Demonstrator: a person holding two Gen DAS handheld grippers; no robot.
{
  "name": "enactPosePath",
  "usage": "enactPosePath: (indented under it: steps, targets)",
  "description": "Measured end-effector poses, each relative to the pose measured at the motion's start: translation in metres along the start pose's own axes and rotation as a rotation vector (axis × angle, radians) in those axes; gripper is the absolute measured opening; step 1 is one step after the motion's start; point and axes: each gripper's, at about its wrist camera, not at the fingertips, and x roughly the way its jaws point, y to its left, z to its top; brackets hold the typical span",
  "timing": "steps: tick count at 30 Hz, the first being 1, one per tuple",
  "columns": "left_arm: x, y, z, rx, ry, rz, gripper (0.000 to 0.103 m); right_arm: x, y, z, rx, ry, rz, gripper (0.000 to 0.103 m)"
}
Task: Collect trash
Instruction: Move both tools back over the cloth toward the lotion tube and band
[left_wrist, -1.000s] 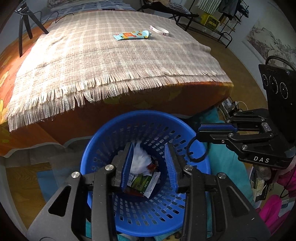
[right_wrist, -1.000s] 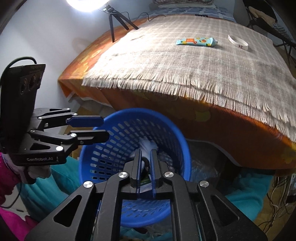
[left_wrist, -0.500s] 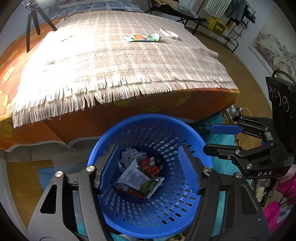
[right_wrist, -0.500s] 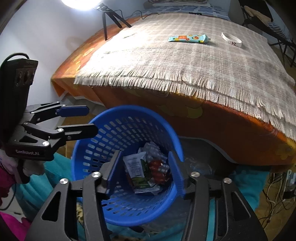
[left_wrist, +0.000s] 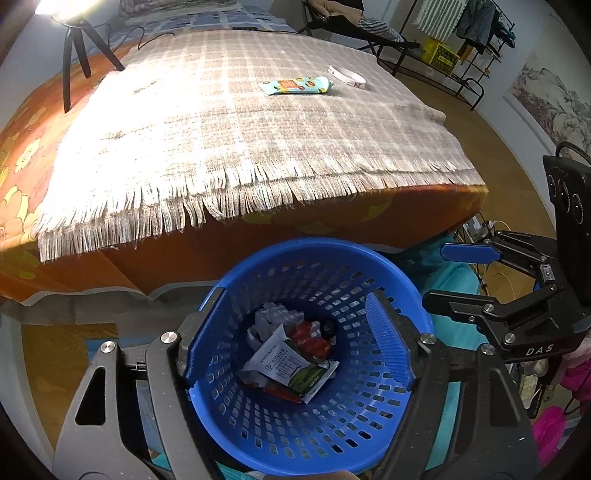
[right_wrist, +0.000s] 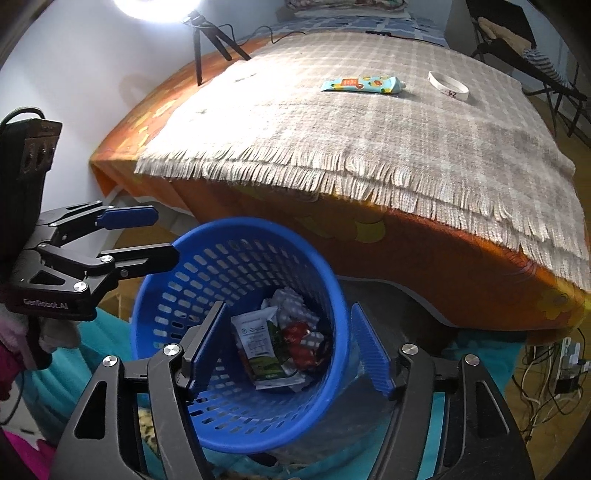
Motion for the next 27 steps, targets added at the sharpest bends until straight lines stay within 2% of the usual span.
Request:
enactPosePath:
  steps: [11, 19, 27]
  targets:
    - [-0.001, 0.005, 0.006, -0.009, -0.021, 0.026, 0.078, -0.003, -0.006, 0.011, 0.028, 0.004, -0.089, 0.069]
    - [-0.002, 0.004, 0.015, -0.002, -0.032, 0.040, 0.078, -0.008, -0.011, 0.019, 0.045, -0.025, -0.107, 0.069]
    - [-0.010, 0.004, 0.042, 0.020, -0.060, 0.063, 0.078, -0.017, -0.017, 0.033, 0.053, -0.081, -0.115, 0.069]
